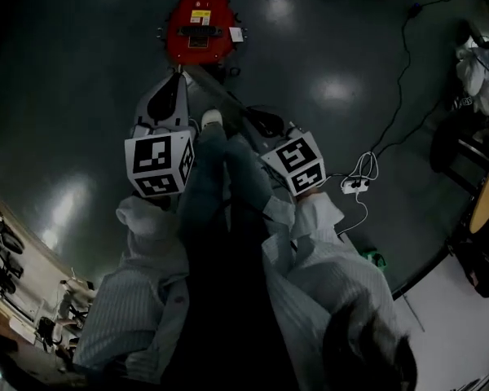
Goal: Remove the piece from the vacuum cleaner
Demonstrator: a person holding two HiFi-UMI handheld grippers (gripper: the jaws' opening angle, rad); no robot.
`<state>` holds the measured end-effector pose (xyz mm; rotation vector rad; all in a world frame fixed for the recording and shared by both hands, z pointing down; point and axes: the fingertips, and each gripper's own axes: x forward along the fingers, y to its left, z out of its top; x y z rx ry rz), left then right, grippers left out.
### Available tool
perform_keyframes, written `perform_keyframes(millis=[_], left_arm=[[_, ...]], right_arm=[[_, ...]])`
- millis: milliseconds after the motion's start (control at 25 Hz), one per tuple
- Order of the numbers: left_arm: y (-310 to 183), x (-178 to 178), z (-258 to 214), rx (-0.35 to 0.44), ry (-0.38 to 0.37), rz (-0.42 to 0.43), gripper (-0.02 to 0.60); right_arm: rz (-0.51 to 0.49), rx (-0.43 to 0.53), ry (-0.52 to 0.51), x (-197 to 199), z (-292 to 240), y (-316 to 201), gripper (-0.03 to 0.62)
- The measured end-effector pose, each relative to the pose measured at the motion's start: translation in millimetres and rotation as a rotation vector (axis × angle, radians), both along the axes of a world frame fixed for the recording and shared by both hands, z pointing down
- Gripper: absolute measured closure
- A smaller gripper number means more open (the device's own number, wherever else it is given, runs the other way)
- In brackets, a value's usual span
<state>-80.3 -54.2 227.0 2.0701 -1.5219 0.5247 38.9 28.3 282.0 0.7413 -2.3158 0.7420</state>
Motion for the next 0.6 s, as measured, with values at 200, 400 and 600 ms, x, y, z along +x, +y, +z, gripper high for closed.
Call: perform_keyframes(millis=[200,400,600], left_arm=[[15.4,18.3,-97.2,0.112,0.028,0.036,0.577],[29.9,49.9,-144.2,0.176,0.071,0.059,0.577],[45.5,79.0,-182.1,0.24,0.067,0.101,0.577]], right_arm=[[0.134,0.13,-0.118,19.6,-110.6,-1.3,0.565],[0.251,0.258,-0.236,44.9,-182.0,-0.6,0.563],[0.289,0.357,-0.297,56.3,-231.2,7.0,0.562]])
